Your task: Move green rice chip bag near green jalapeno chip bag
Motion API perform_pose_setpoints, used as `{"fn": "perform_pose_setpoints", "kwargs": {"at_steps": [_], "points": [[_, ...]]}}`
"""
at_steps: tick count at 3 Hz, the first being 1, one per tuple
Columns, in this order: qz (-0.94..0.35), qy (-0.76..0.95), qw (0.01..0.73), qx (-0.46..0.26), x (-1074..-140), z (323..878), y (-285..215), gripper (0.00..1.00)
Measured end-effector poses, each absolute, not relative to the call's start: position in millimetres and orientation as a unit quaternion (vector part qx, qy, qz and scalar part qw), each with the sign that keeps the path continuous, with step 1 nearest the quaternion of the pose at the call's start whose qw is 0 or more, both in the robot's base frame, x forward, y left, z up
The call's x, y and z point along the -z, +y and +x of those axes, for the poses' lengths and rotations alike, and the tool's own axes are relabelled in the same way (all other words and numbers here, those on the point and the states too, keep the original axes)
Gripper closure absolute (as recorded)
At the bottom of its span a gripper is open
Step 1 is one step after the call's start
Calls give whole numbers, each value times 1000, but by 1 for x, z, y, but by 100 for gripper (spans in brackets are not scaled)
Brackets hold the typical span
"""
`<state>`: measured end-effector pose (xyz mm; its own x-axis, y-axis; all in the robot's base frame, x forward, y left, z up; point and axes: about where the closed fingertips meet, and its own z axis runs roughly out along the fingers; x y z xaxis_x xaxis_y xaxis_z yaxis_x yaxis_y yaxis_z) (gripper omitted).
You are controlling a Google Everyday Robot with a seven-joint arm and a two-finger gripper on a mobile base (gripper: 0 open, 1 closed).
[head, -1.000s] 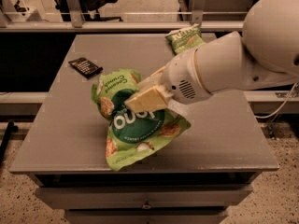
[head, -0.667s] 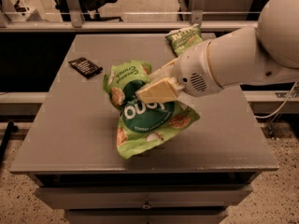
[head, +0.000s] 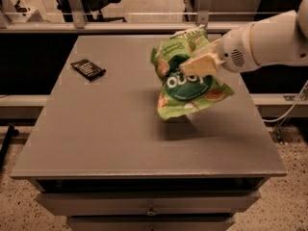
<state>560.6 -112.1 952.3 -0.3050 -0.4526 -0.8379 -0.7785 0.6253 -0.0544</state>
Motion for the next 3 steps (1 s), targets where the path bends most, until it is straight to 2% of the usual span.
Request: {"fn": "perform_pose_setpoints", "kwargs": {"at_steps": [2,3], "points": [[-300,820,469,-134,-938,637,-214,100],[-263,829,479,-117,-931,649,-243,100]]}}
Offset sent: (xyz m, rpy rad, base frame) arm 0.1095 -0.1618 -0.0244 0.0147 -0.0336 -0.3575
